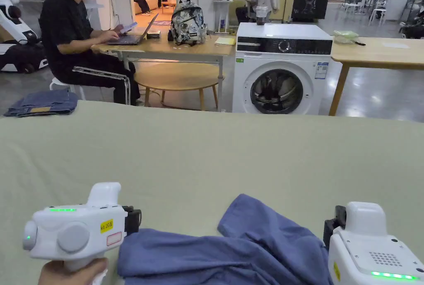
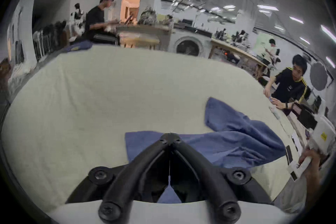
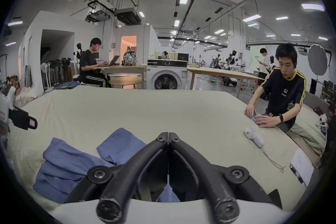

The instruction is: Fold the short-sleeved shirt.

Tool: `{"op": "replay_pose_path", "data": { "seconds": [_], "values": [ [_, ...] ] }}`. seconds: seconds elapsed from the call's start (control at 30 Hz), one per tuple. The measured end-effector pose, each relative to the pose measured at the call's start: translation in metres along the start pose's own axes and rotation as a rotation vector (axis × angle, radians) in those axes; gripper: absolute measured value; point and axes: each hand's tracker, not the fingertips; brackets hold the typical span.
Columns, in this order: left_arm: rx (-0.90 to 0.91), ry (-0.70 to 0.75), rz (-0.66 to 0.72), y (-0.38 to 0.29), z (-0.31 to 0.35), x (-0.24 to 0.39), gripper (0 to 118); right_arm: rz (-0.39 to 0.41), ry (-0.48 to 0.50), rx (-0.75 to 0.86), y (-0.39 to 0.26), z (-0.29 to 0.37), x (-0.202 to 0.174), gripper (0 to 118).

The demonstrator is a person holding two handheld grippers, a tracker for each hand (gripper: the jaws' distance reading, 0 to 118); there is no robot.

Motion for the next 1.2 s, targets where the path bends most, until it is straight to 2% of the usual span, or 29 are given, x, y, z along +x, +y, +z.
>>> {"op": "replay_pose_path", "data": {
  "seconds": [0.13,0.17,0.23,0.27,0.37,0.4,0.53,0.6,0.67,0.73,0.8,0.87,0.9,1.0,1.1,1.2],
  "values": [
    [-0.09,0.03,0.035,0.022,-0.042,-0.035,0,0.011,-0.004,-0.014,-0.002,-0.007,-0.002,0],
    [-0.118,0.029,0.056,0.027,-0.054,-0.044,7,0.012,-0.004,-0.019,-0.003,-0.008,-0.001,0],
    [-0.177,0.021,0.076,0.036,-0.075,-0.054,11,0.017,-0.012,-0.026,-0.005,-0.011,-0.001,0],
    [-0.201,0.019,0.087,0.039,-0.083,-0.056,21,0.018,-0.015,-0.029,-0.005,-0.011,0.0,0],
    [-0.279,0.014,0.121,0.042,-0.11,-0.061,72,0.023,-0.025,-0.043,-0.008,-0.015,0.002,0],
    [-0.295,0.035,0.121,0.043,-0.117,-0.061,78,0.025,-0.029,-0.047,-0.009,-0.015,0.003,0],
    [-0.35,0.13,0.099,0.037,-0.14,-0.055,78,0.035,-0.046,-0.064,-0.013,-0.017,0.009,0],
    [-0.375,0.159,0.104,0.031,-0.145,-0.053,73,0.038,-0.055,-0.071,-0.015,-0.019,0.012,0],
    [-0.371,0.185,0.082,0.026,-0.149,-0.047,56,0.038,-0.062,-0.08,-0.018,-0.02,0.015,0],
    [-0.363,0.229,0.024,0.021,-0.147,-0.04,48,0.034,-0.067,-0.089,-0.019,-0.021,0.017,0],
    [-0.359,0.229,0.003,0.02,-0.147,-0.034,32,0.032,-0.069,-0.094,-0.021,-0.022,0.018,0],
    [-0.34,0.22,0.005,0.018,-0.142,-0.032,0,0.029,-0.071,-0.099,-0.023,-0.022,0.019,0],
    [-0.33,0.166,0.034,0.018,-0.141,-0.033,0,0.027,-0.07,-0.101,-0.023,-0.023,0.02,0],
    [-0.321,0.176,-0.003,0.015,-0.136,-0.031,0,0.012,-0.068,-0.112,-0.025,-0.024,0.025,0],
    [-0.27,0.127,0.032,0.016,-0.12,-0.033,0,-0.007,-0.074,-0.122,-0.021,-0.027,0.038,0],
    [-0.217,0.114,0.014,0.017,-0.096,-0.025,0,-0.032,-0.035,-0.216,-0.012,-0.045,0.056,0]
  ]
}}
